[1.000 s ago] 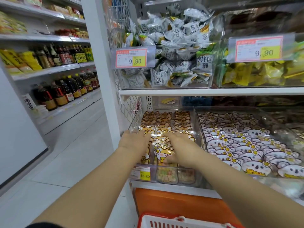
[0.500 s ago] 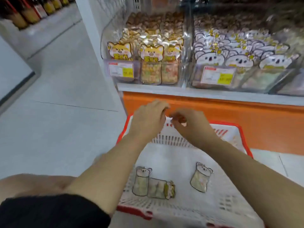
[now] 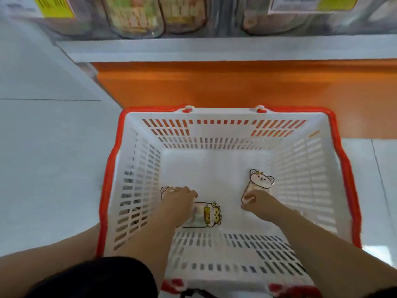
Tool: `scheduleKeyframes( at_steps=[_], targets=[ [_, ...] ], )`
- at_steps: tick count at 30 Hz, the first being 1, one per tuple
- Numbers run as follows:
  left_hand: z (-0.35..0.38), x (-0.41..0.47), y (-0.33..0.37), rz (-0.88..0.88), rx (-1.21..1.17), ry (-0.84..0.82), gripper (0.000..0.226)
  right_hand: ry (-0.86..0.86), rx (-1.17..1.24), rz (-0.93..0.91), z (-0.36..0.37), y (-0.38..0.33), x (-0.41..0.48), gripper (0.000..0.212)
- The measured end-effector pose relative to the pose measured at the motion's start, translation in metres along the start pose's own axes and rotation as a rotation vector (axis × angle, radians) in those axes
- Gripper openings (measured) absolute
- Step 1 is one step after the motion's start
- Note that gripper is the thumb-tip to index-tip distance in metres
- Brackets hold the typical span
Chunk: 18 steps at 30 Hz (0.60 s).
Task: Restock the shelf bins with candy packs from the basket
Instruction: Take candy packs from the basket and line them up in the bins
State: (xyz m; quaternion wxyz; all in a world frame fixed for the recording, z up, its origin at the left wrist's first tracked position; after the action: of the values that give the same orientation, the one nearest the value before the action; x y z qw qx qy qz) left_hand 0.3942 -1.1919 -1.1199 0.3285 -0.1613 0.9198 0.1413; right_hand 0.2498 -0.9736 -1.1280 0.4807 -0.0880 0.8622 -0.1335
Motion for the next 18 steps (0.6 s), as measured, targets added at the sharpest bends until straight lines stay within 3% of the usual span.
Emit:
scheduleKeyframes(
  at_steps=[3, 6, 10, 12, 14, 16, 18],
  targets=[
    [0.017, 0.008, 0.01, 0.084, 0.168, 0.006, 0.047, 0.137, 0.1, 0.139, 0.003, 0.023, 0.01, 0.078],
    [0.022, 0.012, 0.017, 0.12, 0.316, 0.042, 0.048, 0.277, 0.182, 0.257, -0.005, 0.036, 0.019, 0.089],
    [0.019, 0.014, 0.024, 0.126, 0.339, 0.037, 0.04, 0.267, 0.351, 0.31, -0.003, 0.038, 0.031, 0.094],
    [0.014, 0.012, 0.022, 0.088, 0.132, 0.063, 0.034, 0.338, 0.385, 0.336, -0.002, 0.034, 0.035, 0.087],
    [0.003, 0.008, 0.017, -0.022, -0.291, 0.146, 0.026, 0.413, 0.457, 0.386, -0.003, 0.029, 0.037, 0.09],
    [-0.005, 0.003, 0.006, -0.228, -0.693, 0.233, 0.028, 0.45, 0.533, 0.428, 0.0, 0.026, 0.039, 0.101],
    [-0.003, 0.0, -0.01, -0.435, -0.9, 0.272, 0.033, 0.454, 0.593, 0.46, 0.005, 0.026, 0.041, 0.098]
  ],
)
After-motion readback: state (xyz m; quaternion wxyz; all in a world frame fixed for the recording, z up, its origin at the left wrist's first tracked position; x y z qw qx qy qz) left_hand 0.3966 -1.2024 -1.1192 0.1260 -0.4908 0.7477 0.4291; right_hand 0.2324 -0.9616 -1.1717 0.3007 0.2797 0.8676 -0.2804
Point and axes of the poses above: each hand's wrist, its own x-axis towards the middle knuckle, its own z-axis out of the palm, y = z × x, the point moved 3 cm from there along x, towards the middle knuckle, and after that the axes turned 9 degrees about y, right-handed, at the moved point
